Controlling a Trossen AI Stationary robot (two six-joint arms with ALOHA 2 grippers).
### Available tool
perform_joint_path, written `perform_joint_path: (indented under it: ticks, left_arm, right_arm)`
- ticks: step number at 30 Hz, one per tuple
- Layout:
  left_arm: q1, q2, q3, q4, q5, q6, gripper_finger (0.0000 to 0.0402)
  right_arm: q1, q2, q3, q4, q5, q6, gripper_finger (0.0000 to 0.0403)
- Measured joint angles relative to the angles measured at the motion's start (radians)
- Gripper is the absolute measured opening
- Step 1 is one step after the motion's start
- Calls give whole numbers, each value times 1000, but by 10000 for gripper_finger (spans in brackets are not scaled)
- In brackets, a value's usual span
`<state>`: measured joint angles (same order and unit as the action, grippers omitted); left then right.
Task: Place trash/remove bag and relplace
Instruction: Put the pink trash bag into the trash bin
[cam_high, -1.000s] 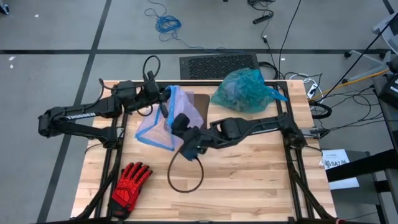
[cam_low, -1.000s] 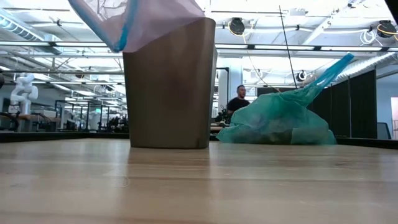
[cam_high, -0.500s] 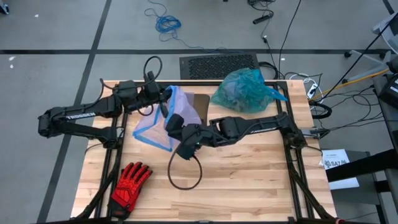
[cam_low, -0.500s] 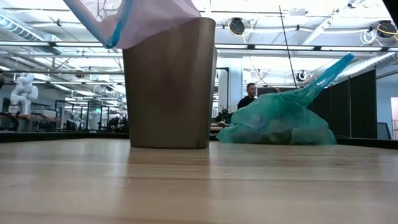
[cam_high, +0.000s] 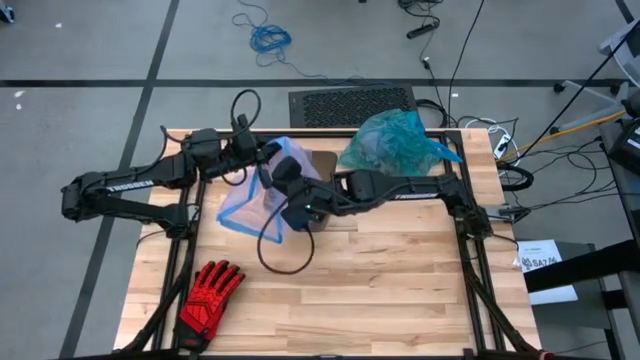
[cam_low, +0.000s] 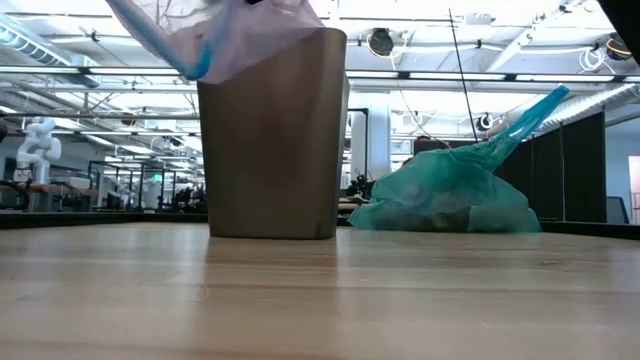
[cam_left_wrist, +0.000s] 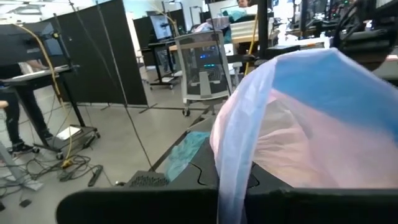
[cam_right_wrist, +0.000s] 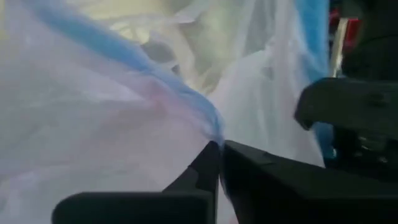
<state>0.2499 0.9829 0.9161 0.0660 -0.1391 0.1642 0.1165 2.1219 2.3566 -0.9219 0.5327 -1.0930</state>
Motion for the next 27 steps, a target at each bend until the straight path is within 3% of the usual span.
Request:
perform_joint_path:
  ticks: [3,16,27]
  left_arm:
    - [0,-5,0,-6,0,0,0]
    - [33,-6,0,-22,5,10,0]
    - [154,26,0,-57,53,-8,0]
  right_arm:
    - [10,-20,-2,-88,46,60,2]
    - [29,-176,0,-385,45,488,0]
    - [4,-179,0,-496,42,619,0]
